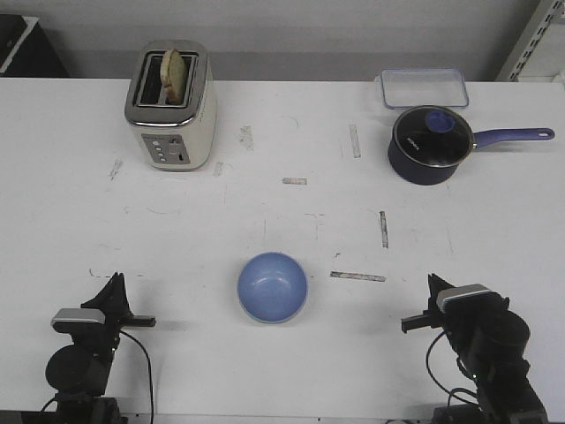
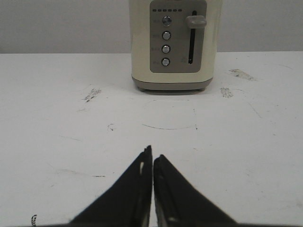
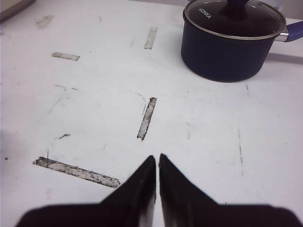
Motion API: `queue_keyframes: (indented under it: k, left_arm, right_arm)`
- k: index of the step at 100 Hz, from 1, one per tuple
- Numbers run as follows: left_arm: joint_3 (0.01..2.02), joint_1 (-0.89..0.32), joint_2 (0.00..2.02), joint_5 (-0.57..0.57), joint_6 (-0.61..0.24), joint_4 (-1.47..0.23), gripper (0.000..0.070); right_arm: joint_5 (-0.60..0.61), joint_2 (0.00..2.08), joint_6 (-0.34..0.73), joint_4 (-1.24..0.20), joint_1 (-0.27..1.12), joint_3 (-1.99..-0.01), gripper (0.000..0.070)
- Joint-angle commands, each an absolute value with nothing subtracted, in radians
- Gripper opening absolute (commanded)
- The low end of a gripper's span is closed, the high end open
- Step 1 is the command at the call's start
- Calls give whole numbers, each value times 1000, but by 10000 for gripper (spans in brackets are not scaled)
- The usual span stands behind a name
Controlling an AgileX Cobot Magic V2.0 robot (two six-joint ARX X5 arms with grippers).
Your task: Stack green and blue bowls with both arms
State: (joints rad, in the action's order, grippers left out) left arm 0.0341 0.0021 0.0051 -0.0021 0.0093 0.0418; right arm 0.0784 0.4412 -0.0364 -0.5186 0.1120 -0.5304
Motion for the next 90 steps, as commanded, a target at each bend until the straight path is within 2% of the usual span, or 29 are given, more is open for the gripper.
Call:
queue_keyframes:
  k: [1,42,49,55,71,90]
  left_arm:
    - [13,2,3,-2,11,53,2]
    - [13,2,3,-2,11,53,2]
    - [13,2,3,-2,11,53,2]
    - [13,2,3,-2,11,53,2]
    - [13,2,3,-2,11,53,2]
    - [13,2,3,-2,11,53,2]
  right_arm:
    - [78,445,-23,-509,114,-539,1]
    - [78,445,-24,-509,114,-539,1]
    - [53,444,-84,-508,113,-539,1]
    - [32,434,-84,-508,112,-539,1]
    - [25,406,-112,-396,97,-487,1]
    - [26,279,-129,-204,13,-290,1]
